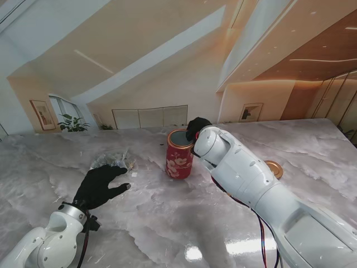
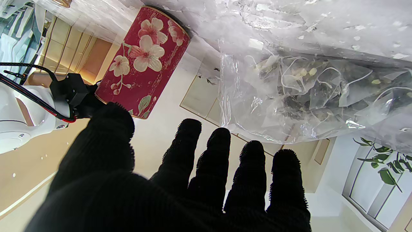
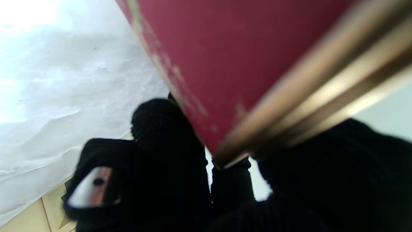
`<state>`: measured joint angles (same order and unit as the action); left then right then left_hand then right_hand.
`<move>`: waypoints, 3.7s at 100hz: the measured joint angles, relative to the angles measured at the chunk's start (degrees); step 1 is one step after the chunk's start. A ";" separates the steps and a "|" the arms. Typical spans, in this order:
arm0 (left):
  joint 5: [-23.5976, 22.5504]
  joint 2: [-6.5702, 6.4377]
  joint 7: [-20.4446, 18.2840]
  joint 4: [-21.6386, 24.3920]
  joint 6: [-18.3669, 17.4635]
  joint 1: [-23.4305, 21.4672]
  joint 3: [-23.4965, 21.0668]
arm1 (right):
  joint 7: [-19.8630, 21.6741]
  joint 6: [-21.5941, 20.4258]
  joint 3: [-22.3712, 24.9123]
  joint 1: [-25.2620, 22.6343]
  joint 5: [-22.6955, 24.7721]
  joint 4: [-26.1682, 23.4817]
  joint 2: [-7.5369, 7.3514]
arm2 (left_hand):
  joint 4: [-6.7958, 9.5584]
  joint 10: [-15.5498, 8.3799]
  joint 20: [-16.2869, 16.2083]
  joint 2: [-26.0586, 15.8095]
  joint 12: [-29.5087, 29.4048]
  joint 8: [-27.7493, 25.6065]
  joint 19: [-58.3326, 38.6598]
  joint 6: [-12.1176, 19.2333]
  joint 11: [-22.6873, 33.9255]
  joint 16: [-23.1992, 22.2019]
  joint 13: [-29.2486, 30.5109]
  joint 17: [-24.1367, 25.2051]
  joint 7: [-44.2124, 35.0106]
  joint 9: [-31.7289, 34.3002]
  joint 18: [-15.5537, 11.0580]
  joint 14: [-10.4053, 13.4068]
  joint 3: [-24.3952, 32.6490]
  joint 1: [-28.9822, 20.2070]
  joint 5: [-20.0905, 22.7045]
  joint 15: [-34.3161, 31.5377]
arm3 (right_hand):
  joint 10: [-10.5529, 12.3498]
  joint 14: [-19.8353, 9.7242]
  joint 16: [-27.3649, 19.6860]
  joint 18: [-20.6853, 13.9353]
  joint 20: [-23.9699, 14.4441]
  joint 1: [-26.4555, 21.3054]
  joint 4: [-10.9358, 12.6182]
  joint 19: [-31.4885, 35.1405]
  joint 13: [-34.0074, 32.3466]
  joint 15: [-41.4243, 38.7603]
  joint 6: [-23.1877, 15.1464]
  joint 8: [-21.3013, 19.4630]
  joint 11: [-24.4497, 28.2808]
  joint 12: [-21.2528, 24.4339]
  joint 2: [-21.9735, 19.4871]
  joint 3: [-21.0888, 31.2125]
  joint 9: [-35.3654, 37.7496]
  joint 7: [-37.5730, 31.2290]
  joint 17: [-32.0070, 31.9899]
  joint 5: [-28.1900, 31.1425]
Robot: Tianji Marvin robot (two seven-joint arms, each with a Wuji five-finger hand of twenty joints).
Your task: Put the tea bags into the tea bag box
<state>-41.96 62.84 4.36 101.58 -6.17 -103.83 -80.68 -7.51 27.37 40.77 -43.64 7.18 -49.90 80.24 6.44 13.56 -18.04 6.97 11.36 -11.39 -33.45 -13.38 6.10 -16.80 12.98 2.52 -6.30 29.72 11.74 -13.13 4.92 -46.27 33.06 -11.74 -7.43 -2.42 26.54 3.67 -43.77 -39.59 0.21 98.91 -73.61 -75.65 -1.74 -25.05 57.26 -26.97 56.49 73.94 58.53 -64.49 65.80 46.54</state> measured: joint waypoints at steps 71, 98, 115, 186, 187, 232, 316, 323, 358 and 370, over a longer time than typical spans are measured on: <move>0.17 0.01 0.18 0.02 -0.42 -0.11 -0.09 | 3.16 0.59 -1.47 -0.78 3.13 -3.79 -2.12 | 0.00 0.00 0.00 0.00 0.00 0.00 0.02 -0.04 0.00 0.00 0.00 0.00 0.01 0.00 0.00 0.00 0.00 0.00 0.00 0.00 | -1.04 5.61 -0.36 4.27 2.55 14.53 -0.38 -5.01 16.48 15.54 2.95 -7.73 -1.37 -1.27 -7.86 -11.96 -18.95 12.20 -16.05 -13.03; 0.25 0.02 0.23 0.01 -0.85 -0.13 -0.14 | 3.31 0.56 -0.52 -1.77 3.34 -6.14 -2.85 | 0.00 0.00 0.00 0.00 0.00 0.00 0.04 -0.04 0.00 0.00 0.00 0.00 0.01 0.00 0.00 0.00 0.00 0.00 0.00 0.00 | -0.96 8.84 0.28 7.23 -0.01 20.77 0.30 -9.77 27.05 25.02 4.92 -6.03 -2.97 0.46 -17.59 -28.76 -28.94 16.53 -27.03 -19.94; 0.31 0.03 0.26 -0.01 -1.11 -0.13 -0.26 | 3.41 0.49 1.11 -3.07 3.63 -9.35 -3.78 | 0.00 0.00 0.00 0.00 0.00 0.00 0.04 -0.05 0.00 0.00 0.00 0.00 0.01 0.00 0.00 0.00 0.00 0.00 0.00 0.00 | -0.99 9.61 0.28 8.02 -0.05 27.62 1.24 -11.48 30.60 27.05 5.03 -3.05 -5.34 1.80 -17.62 -26.73 -32.78 20.51 -29.52 -22.82; 0.97 -0.33 -2.53 -0.70 -2.29 3.04 0.19 | 4.74 -20.43 26.05 -30.84 21.14 -39.16 -13.61 | 0.00 0.00 -0.01 0.00 0.00 0.00 0.04 -0.09 0.00 0.00 -0.01 0.00 0.01 0.00 0.08 0.00 0.00 0.00 0.00 0.00 | 1.26 7.06 -0.45 10.67 -0.89 27.60 0.47 -22.89 42.65 33.39 4.99 1.59 -10.49 4.74 -22.38 -28.00 -39.82 26.47 -49.33 -27.82; 0.99 -0.34 -2.60 -0.70 -2.25 3.10 0.23 | 4.72 -20.82 26.34 -31.31 21.44 -39.38 -13.69 | 0.00 0.00 -0.01 0.00 0.00 0.00 0.04 -0.08 0.00 0.00 -0.01 0.00 0.01 0.00 0.08 0.00 0.00 0.00 0.00 0.00 | 1.40 6.97 -1.10 10.67 -0.91 27.60 0.47 -23.12 43.39 34.32 4.97 1.59 -10.52 4.81 -22.38 -28.00 -39.82 26.28 -49.62 -27.82; -5.87 -1.50 -5.85 -1.80 -0.27 9.40 3.36 | -2.24 -31.23 33.60 -50.68 32.25 -45.71 -15.89 | 1.32 -0.12 -0.15 5.86 0.25 0.00 0.07 -0.05 0.02 0.00 -0.02 0.49 0.78 -2.30 0.57 0.00 0.26 3.41 -2.60 0.00 | 2.72 9.53 -8.76 16.82 6.89 24.65 0.71 -40.78 48.41 50.68 2.74 4.85 -19.39 7.67 -22.34 -29.07 -39.85 28.71 -60.63 -27.81; -24.23 -3.26 -18.38 -12.89 19.11 32.40 20.99 | -4.61 -32.24 37.48 -60.56 31.98 -49.85 -15.77 | 2.39 0.18 -3.72 11.65 1.05 0.70 -9.15 -1.36 2.91 -3.25 -1.80 1.08 2.64 -8.61 3.58 -4.21 2.68 8.20 -9.52 -4.37 | 2.61 10.07 -9.53 17.86 9.81 24.64 0.71 -42.73 48.03 51.71 2.92 5.13 -21.42 8.18 -22.34 -29.06 -38.65 29.04 -61.64 -27.80; -24.28 -3.43 -19.62 -14.01 20.07 33.90 22.36 | -4.61 -32.24 37.53 -60.70 31.92 -50.02 -15.76 | 2.39 0.44 -4.53 11.65 1.65 0.21 -11.65 -1.44 2.98 -4.31 0.04 0.96 2.41 -8.60 4.14 -4.26 2.68 8.20 -9.51 -5.42 | 2.60 10.07 -9.53 17.86 9.81 24.61 0.71 -42.74 48.03 51.71 2.94 5.13 -21.42 8.18 -22.34 -29.06 -38.65 29.05 -61.64 -27.80; -25.58 -3.97 -20.85 -21.13 21.36 40.78 30.37 | -4.92 -32.04 37.67 -61.22 31.78 -50.32 -15.70 | 2.85 2.28 -8.85 11.64 3.02 -0.85 -21.31 -2.10 5.23 -7.43 4.28 -3.02 2.17 -7.67 6.39 -6.22 2.71 9.77 -9.01 -11.20 | 2.52 10.48 -9.54 17.88 9.83 23.94 0.66 -42.14 48.03 51.72 3.43 5.60 -21.42 8.18 -22.39 -29.19 -38.61 29.04 -61.10 -27.78; -25.35 -3.93 -20.21 -24.05 22.25 43.33 33.51 | -4.93 -32.05 37.81 -61.49 31.78 -50.45 -15.69 | 2.85 3.08 -10.94 11.64 3.73 -1.58 -24.66 -2.21 6.72 -8.73 7.20 -5.64 1.38 -7.00 7.50 -6.93 2.71 9.77 -8.30 -13.92 | 2.49 10.52 -9.54 17.88 9.84 23.94 0.66 -42.04 48.03 51.72 3.43 5.61 -21.42 8.18 -22.39 -29.19 -38.59 29.04 -60.99 -27.78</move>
<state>-67.31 58.92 -15.84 77.53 16.09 -60.49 -47.17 -12.44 -4.68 78.58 -105.13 38.95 -100.35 64.55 9.28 16.64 -28.98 18.61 15.10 -12.96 -58.11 -15.59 12.82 -25.53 20.18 -3.13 -4.92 22.72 19.24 -20.06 7.63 -36.50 24.76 -25.66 -4.93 8.10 17.01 21.55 -33.93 -15.65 0.88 56.87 -25.58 -23.93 1.69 -19.44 35.83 -18.78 34.10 44.75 19.94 -35.44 4.81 18.76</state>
